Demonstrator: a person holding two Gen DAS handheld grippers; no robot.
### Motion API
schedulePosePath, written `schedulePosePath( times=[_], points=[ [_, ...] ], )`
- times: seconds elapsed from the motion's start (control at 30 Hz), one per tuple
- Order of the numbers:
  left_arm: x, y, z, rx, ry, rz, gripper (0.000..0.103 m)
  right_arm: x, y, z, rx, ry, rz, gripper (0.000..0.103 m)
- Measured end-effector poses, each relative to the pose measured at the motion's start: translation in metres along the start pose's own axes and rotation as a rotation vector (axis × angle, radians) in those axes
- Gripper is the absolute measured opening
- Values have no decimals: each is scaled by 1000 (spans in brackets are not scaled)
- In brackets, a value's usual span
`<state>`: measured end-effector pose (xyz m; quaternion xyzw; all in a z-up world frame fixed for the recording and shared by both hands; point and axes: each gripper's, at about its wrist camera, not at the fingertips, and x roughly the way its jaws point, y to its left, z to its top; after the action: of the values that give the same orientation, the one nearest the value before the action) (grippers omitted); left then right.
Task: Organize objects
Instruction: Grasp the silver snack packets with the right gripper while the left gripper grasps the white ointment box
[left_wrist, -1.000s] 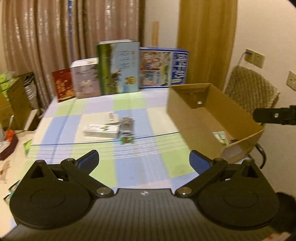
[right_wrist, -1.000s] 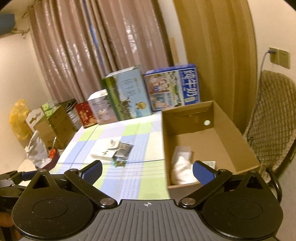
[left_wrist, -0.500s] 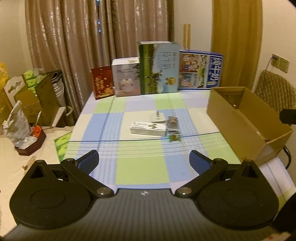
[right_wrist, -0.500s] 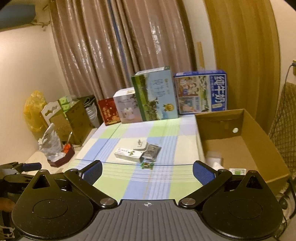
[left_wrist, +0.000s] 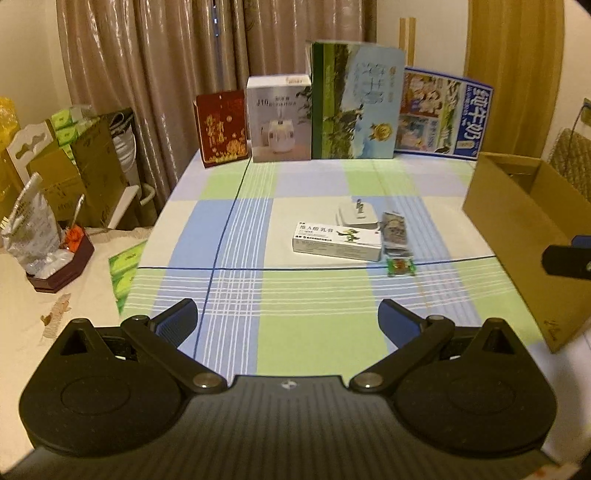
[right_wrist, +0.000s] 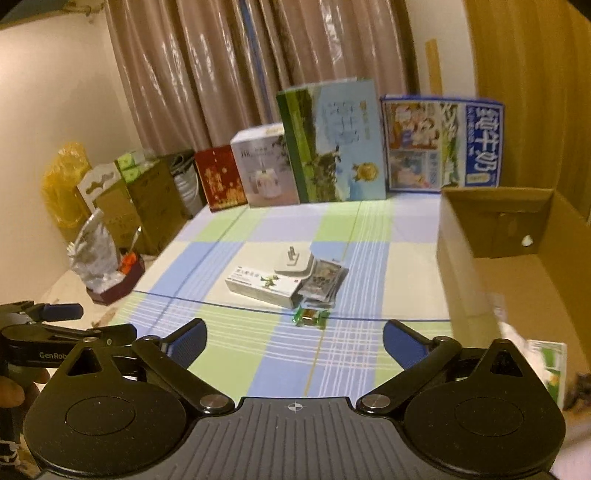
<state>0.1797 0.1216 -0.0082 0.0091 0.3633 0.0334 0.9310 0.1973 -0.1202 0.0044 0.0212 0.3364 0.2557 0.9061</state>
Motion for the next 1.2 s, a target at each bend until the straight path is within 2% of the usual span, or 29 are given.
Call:
schedulePosePath(
  times=[0.07,0.17,0.5,0.83,1.1,1.2],
  points=[
    [21,1,2,-1,11,0,102,24,-5,0,7,26,-1,83],
    [50,0,7,2,23,-6,102,57,-12,1,18,52,-1,76],
    [127,-4,25,-19,52,-36,102,144,-38,12,0,104,-17,63],
    [163,7,33,-59,70,-33,102,205,-48,21,-40,109,-39,62],
    [171,9,32,-75,81,-42,102,234,-50,21,-39,122,-39,62],
    [171,8,33,-77,78,-49,102,239,-47,18,-64,134,-23,54]
  ],
)
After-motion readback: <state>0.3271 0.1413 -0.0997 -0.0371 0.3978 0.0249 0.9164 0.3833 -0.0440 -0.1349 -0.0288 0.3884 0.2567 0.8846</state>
